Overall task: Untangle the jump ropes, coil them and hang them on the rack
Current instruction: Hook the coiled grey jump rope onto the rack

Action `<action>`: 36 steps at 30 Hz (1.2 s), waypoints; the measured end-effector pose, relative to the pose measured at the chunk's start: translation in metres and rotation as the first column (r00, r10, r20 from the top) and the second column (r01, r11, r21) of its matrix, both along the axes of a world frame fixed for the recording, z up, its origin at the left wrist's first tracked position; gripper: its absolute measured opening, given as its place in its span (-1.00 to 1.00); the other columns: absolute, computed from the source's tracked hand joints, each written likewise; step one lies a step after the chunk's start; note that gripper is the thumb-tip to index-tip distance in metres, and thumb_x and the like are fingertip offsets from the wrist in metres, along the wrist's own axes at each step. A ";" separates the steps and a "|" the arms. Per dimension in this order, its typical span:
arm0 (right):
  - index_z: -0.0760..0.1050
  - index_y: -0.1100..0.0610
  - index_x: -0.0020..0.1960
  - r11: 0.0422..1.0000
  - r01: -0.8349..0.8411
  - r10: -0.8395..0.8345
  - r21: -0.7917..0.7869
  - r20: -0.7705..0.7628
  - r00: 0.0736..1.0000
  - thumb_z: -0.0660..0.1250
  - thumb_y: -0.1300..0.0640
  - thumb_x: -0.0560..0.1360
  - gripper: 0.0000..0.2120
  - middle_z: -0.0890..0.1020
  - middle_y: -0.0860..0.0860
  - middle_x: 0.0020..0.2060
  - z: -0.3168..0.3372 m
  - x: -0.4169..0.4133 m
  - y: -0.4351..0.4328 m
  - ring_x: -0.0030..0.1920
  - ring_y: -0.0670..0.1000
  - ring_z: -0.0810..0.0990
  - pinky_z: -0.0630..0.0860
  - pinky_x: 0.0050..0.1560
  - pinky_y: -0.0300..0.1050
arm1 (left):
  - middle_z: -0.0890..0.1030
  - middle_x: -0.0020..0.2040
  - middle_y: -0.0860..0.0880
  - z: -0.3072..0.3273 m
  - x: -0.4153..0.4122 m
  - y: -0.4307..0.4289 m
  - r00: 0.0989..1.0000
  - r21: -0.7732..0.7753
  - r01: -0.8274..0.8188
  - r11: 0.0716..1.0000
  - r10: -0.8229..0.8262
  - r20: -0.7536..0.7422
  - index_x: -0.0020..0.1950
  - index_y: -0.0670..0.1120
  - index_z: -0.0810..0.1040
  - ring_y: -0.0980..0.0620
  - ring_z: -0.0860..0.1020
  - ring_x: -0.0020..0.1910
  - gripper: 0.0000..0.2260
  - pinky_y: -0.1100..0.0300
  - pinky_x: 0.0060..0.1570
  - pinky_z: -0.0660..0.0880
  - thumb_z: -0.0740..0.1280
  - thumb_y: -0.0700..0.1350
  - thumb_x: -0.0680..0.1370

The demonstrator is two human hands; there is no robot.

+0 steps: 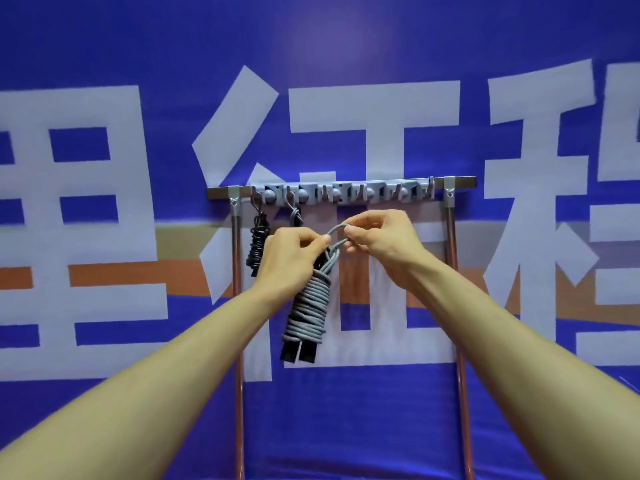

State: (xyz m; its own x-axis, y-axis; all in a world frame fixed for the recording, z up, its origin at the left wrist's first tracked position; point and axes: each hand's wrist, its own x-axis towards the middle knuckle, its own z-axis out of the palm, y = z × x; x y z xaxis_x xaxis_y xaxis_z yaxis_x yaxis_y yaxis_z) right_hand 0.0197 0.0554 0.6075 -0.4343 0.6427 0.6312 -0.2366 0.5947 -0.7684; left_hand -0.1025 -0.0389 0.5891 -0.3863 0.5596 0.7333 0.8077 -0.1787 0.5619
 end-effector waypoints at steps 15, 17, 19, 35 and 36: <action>0.58 0.13 -0.34 0.965 0.256 -0.260 -0.051 -0.131 0.957 0.48 0.32 0.39 -0.81 0.66 0.12 -0.33 0.088 -0.107 0.117 -0.42 0.02 0.63 0.65 -0.19 -0.08 | 0.56 -0.25 -0.14 0.071 -0.081 0.145 0.903 0.118 0.134 0.984 -0.170 0.396 -0.35 0.11 0.51 -0.39 0.61 -0.09 -0.83 -0.37 -0.04 0.55 0.28 0.17 0.34; 0.59 0.11 -0.36 0.949 0.307 -0.314 -0.070 -0.145 0.938 0.49 0.31 0.38 -0.80 0.66 0.07 -0.37 0.091 -0.116 0.127 -0.45 -0.03 0.62 0.65 -0.18 -0.10 | 0.54 -0.25 -0.16 0.076 -0.083 0.153 0.890 0.117 0.147 0.982 -0.183 0.418 -0.37 0.09 0.49 -0.39 0.61 -0.08 -0.82 -0.36 -0.04 0.55 0.30 0.15 0.36; 0.59 0.14 -0.34 0.941 0.320 -0.334 -0.106 -0.160 0.929 0.49 0.33 0.38 -0.82 0.65 0.07 -0.36 0.093 -0.124 0.135 -0.47 -0.04 0.61 0.64 -0.24 -0.15 | 0.52 -0.27 -0.15 0.079 -0.087 0.162 0.881 0.128 0.131 0.983 -0.175 0.439 -0.36 0.01 0.46 -0.35 0.61 -0.12 -0.76 -0.35 -0.03 0.55 0.33 0.09 0.45; 0.68 0.08 -0.09 0.895 0.437 -0.439 0.085 -0.003 0.899 0.33 0.33 0.38 -0.76 0.71 0.02 -0.12 0.049 -0.125 0.144 0.05 0.04 0.63 0.56 0.14 -0.04 | 0.60 0.12 -0.08 0.044 -0.102 0.164 0.930 -0.092 0.164 0.982 -0.122 0.347 0.09 -0.02 0.59 -0.09 0.57 0.09 -0.81 -0.11 0.28 0.46 0.22 -0.18 0.59; 0.67 0.09 -0.07 0.895 0.435 -0.439 0.102 0.015 0.898 0.32 0.33 0.38 -0.75 0.71 0.02 -0.11 0.043 -0.118 0.137 0.04 0.03 0.64 0.55 0.16 -0.05 | 0.59 0.19 -0.08 0.039 -0.100 0.156 0.937 -0.111 0.151 0.982 -0.107 0.331 0.17 -0.05 0.58 -0.09 0.56 0.18 -0.78 -0.11 0.31 0.44 0.22 -0.18 0.59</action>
State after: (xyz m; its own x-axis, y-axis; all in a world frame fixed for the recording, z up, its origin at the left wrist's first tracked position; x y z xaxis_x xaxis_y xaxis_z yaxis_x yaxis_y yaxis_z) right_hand -0.0980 0.1926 0.6507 -0.1477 0.7116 0.6869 0.0913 0.7014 -0.7069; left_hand -0.2020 0.1166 0.6286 -0.5073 0.7039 0.4972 0.5540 -0.1755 0.8138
